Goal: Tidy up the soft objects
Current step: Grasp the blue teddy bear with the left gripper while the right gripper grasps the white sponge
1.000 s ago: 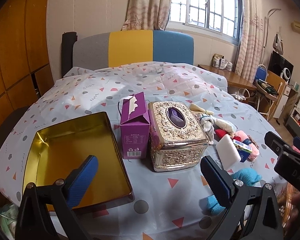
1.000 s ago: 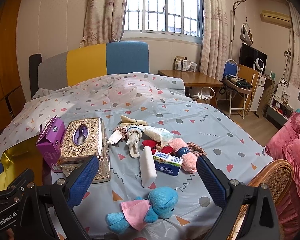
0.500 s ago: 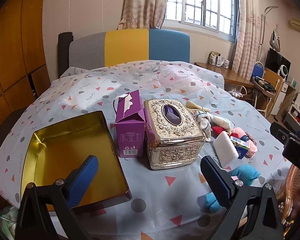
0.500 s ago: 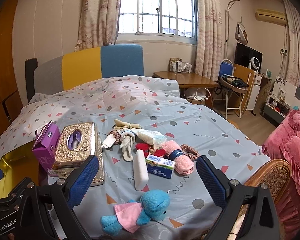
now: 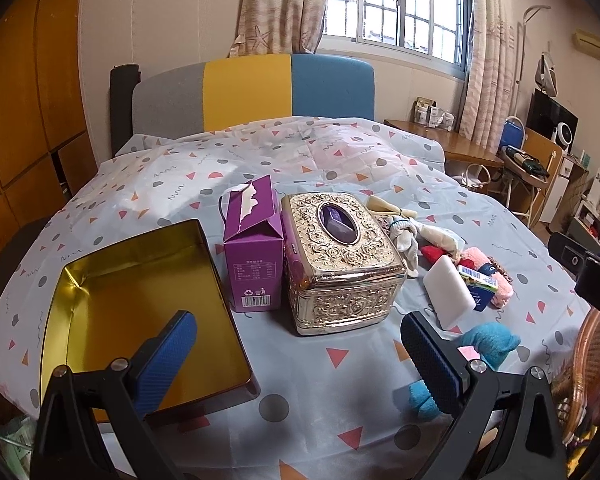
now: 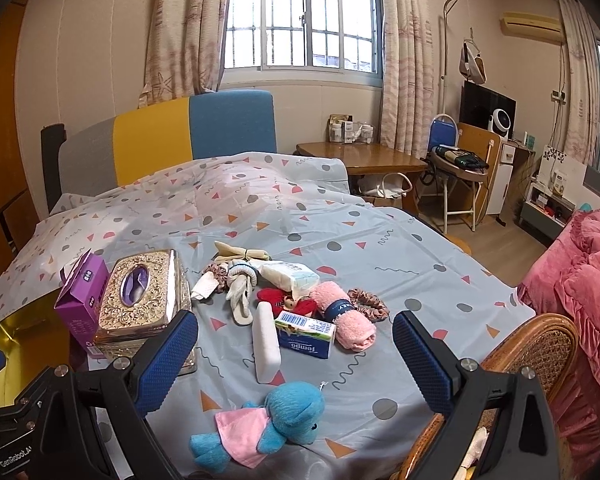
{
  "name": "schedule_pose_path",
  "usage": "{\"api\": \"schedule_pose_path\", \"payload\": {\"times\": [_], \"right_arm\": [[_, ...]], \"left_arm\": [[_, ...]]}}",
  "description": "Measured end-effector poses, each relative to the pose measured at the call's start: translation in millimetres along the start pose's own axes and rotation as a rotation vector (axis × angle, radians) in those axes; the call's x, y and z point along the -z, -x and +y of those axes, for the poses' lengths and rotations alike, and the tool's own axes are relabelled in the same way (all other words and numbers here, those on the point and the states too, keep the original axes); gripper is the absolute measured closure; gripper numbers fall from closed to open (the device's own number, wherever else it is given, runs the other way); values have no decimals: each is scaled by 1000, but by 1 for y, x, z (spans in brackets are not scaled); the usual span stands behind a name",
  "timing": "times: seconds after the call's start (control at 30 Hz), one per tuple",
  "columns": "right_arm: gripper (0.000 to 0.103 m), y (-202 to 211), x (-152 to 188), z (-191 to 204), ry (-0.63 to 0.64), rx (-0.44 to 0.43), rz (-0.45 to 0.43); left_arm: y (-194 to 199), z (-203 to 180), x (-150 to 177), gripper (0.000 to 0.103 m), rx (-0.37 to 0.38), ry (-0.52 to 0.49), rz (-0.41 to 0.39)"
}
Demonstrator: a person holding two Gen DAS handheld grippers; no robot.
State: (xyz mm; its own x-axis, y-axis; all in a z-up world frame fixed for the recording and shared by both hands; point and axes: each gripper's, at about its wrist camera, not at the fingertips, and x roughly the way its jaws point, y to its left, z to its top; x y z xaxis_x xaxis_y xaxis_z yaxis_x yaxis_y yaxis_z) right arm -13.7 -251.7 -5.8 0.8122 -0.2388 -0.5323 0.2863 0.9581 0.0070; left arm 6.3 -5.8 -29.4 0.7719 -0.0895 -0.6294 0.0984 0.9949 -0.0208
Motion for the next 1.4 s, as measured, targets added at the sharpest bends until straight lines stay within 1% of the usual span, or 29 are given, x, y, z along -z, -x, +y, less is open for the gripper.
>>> {"api": "schedule_pose_path", "payload": {"times": [0.17, 0.3, 0.33, 0.43, 0.63, 0.73, 0.8, 0.9, 0.97, 1.0, 1.03, 1.1, 1.17, 1.27, 1.37, 1.4], "right_arm": [[3, -1, 0, -8, -8, 12, 6], [3, -4, 1, -17, -25, 20, 17], [3, -4, 1, -19, -30, 18, 22], [3, -8, 1, -26, -53, 4, 37], [3, -14, 0, -45, -100, -70, 80], [3, -16, 2, -55, -101, -90, 96], [3, -17, 4, -61, -98, -90, 103], [3, -19, 7, -71, -108, -72, 109], [3, -22, 8, -77, -124, -67, 116], [3, -23, 9, -80, -128, -64, 119], [3, -24, 9, -82, -131, -59, 121], [3, -28, 10, -87, -142, -52, 129], [3, -30, 11, -92, -152, -46, 138], [3, -34, 12, -97, -166, -34, 148], [3, -37, 14, -102, -181, -30, 163], [3, -38, 14, -102, -182, -29, 165]], "left_arm": [[-2, -1, 0, 0, 19, -1, 8], [-4, -5, 0, 0, 52, -13, 21], [-5, -5, 1, 0, 78, -14, 26], [-13, -9, 2, 0, 164, -24, 66], [-42, -16, 8, 0, 231, -81, 173], [-54, -21, 13, 0, 273, -142, 217], [-62, -29, 17, 0, 354, -216, 275], [-64, -46, 24, 0, 394, -335, 262], [-67, -61, 27, 2, 426, -398, 276], [-70, -71, 29, 4, 455, -430, 288], [-73, -78, 30, 8, 462, -449, 299], [-78, -96, 32, 12, 480, -491, 317], [-83, -110, 32, 12, 501, -514, 325], [-88, -139, 33, 16, 537, -573, 327], [-96, -167, 39, 18, 548, -640, 332], [-102, -177, 43, 20, 539, -672, 340]]}}
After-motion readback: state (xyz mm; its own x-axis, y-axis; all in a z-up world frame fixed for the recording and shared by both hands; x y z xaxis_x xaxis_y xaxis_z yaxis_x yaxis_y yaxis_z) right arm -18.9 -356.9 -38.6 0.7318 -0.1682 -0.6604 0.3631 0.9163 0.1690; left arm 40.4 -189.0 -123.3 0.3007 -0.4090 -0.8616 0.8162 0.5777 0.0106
